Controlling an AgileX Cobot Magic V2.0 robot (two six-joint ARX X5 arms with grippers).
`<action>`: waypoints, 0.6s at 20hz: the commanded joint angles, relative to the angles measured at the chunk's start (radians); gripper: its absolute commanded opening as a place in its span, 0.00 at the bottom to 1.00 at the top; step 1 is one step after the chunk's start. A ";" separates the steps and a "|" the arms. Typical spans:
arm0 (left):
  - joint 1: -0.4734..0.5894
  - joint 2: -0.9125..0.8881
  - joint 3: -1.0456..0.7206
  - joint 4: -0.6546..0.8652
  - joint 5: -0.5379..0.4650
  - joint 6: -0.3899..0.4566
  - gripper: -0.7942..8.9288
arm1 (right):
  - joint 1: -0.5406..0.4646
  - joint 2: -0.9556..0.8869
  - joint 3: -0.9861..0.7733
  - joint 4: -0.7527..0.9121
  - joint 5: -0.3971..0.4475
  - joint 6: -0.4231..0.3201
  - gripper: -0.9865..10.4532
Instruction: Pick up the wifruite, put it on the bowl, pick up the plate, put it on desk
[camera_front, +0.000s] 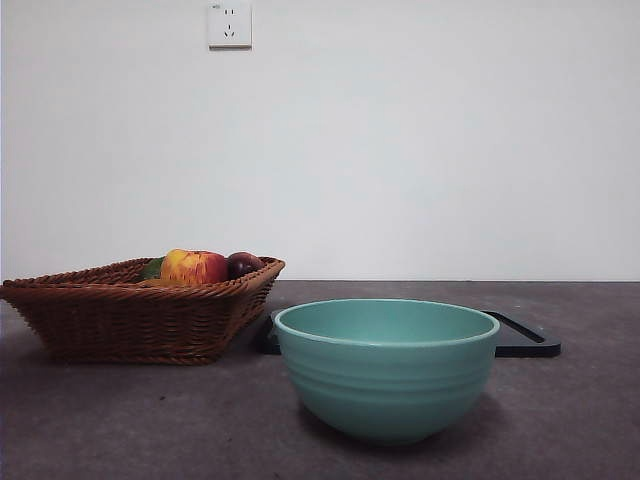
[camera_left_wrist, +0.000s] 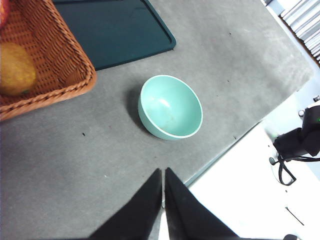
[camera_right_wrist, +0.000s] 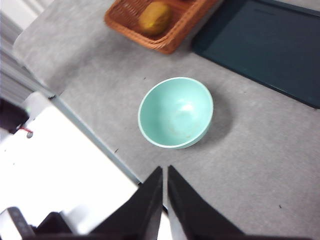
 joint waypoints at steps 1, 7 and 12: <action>-0.003 0.005 0.019 0.000 0.005 0.015 0.09 | 0.011 0.006 0.017 0.006 -0.003 -0.016 0.09; -0.003 0.005 0.019 0.000 0.004 0.011 0.27 | 0.011 0.006 0.017 0.008 -0.003 -0.015 0.15; -0.003 0.005 0.019 0.000 0.004 0.011 0.53 | 0.011 0.006 0.017 0.013 0.007 -0.002 0.44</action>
